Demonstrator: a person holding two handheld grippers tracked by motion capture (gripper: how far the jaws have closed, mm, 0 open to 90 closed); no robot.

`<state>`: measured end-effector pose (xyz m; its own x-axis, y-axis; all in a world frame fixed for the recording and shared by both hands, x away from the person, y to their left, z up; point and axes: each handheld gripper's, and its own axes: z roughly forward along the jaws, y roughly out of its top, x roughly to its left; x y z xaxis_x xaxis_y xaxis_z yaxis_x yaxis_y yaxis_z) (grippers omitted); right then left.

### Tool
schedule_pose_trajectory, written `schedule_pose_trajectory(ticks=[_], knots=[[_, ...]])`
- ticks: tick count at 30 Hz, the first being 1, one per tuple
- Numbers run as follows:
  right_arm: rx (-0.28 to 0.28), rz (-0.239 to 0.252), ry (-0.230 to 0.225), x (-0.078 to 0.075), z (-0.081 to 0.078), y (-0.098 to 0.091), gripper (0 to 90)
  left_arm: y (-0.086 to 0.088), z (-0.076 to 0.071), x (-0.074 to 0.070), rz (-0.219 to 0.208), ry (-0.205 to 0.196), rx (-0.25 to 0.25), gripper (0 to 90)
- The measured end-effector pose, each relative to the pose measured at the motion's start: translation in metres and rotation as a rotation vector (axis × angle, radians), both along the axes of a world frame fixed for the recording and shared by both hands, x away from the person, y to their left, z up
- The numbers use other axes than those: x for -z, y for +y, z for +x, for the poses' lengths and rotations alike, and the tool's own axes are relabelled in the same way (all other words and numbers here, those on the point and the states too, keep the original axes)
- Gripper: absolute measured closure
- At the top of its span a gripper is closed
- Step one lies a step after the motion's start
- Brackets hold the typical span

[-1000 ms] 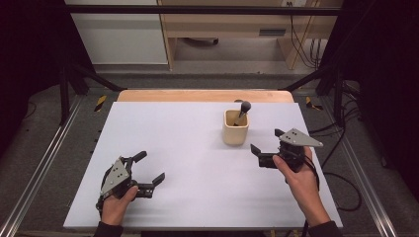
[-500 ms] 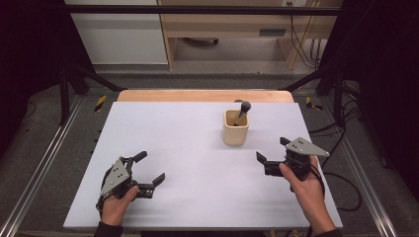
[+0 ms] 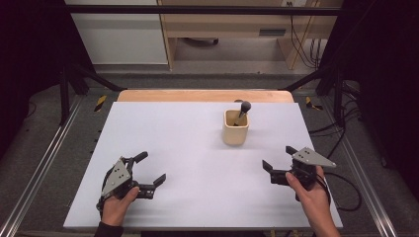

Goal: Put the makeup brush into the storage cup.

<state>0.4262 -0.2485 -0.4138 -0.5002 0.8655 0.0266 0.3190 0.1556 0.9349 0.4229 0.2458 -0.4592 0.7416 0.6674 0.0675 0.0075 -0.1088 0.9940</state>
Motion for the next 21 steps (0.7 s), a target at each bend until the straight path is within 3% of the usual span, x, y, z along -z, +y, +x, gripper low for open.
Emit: schedule_pose_trajectory(ticks=[21], knots=[[0.042, 0.039, 0.002, 0.032, -0.020, -0.018, 3.4, 0.001, -0.001, 0.000, 0.011, -0.001, -0.001, 1.7]])
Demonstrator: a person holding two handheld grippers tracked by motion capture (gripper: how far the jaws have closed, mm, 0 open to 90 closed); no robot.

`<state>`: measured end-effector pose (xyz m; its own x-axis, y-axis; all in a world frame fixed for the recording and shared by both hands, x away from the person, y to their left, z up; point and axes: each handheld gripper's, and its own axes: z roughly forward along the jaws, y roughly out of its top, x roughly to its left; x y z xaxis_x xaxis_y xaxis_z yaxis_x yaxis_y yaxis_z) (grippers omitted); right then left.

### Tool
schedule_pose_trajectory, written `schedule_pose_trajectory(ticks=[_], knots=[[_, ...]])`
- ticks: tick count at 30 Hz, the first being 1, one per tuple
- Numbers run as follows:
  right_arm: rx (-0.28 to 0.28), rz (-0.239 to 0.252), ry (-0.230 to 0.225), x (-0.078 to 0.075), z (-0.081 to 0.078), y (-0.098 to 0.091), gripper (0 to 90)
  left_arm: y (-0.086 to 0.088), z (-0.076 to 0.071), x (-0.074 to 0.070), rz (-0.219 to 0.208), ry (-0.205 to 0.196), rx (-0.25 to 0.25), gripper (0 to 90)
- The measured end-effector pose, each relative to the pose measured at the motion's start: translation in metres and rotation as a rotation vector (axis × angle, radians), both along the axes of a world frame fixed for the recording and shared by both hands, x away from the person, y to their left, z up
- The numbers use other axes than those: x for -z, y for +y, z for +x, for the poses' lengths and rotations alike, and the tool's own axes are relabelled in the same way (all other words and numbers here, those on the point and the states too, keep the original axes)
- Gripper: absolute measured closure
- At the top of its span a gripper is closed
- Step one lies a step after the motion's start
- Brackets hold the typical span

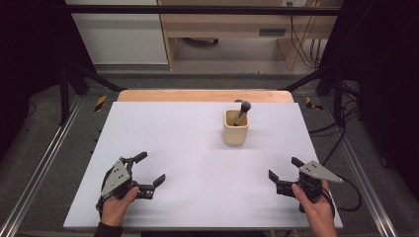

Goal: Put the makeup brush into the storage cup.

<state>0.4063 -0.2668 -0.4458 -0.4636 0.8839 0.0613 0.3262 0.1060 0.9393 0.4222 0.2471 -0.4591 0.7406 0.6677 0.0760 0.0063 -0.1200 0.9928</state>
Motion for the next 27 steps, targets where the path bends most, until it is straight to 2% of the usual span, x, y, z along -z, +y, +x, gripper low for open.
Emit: schedule_pose_trajectory(ticks=[11, 19, 27], knots=[[-0.001, -0.004, -0.032, 0.016, 0.003, 0.000, 3.9, 0.002, 0.000, 0.001, 0.016, -0.002, -0.006, 1.7], [0.018, 0.028, -0.054, 0.023, 0.009, 0.001, 4.3, 0.007, -0.002, 0.000, 0.020, -0.001, -0.014, 1.7], [0.017, 0.033, -0.104, 0.028, 0.017, 0.006, 3.9, 0.013, -0.003, 0.000, 0.006, 0.000, -0.031, 1.2]])
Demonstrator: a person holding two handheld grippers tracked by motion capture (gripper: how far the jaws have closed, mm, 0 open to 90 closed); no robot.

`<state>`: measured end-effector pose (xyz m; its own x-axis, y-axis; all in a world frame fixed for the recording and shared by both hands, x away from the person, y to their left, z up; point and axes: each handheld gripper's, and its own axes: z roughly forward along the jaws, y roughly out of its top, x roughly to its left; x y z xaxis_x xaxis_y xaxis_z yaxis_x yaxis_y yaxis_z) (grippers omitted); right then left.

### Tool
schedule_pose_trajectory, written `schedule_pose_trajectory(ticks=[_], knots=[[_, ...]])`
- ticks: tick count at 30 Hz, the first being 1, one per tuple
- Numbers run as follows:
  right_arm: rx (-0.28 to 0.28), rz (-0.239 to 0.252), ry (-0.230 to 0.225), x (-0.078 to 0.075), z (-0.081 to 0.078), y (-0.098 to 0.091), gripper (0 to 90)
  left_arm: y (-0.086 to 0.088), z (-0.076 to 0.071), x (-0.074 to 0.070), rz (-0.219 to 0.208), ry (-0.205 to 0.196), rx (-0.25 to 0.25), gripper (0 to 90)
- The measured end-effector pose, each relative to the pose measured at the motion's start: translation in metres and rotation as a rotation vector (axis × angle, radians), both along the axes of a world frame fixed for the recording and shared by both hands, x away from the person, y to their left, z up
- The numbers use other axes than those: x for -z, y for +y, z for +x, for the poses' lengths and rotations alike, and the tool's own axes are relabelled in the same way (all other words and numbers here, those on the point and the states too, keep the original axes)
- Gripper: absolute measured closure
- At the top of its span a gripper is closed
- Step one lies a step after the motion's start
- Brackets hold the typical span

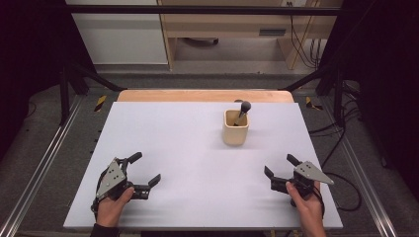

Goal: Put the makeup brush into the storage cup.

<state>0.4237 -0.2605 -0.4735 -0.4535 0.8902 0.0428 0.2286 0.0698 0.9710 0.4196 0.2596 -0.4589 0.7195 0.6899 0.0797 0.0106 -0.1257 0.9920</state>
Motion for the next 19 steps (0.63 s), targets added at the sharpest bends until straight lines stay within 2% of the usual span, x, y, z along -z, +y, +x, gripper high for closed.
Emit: schedule_pose_trajectory(ticks=[7, 12, 15, 19], knots=[[0.012, 0.007, -0.055, 0.0023, 0.0051, 0.0056, 3.8, 0.0022, 0.0007, 0.0003, -0.009, 0.000, -0.007, 1.2], [0.015, -0.009, -0.099, 0.0022, 0.0047, 0.0064, 4.0, 0.0031, 0.0011, -0.0001, -0.012, -0.001, -0.007, 1.2], [0.015, 0.000, -0.120, 0.0018, 0.0023, 0.0072, 4.1, 0.0037, 0.0006, -0.0006, -0.023, -0.002, -0.011, 1.2], [0.011, -0.011, -0.119, 0.0035, 0.0001, 0.0096, 3.8, 0.0036, 0.0004, -0.0004, -0.023, 0.001, -0.012, 1.1]])
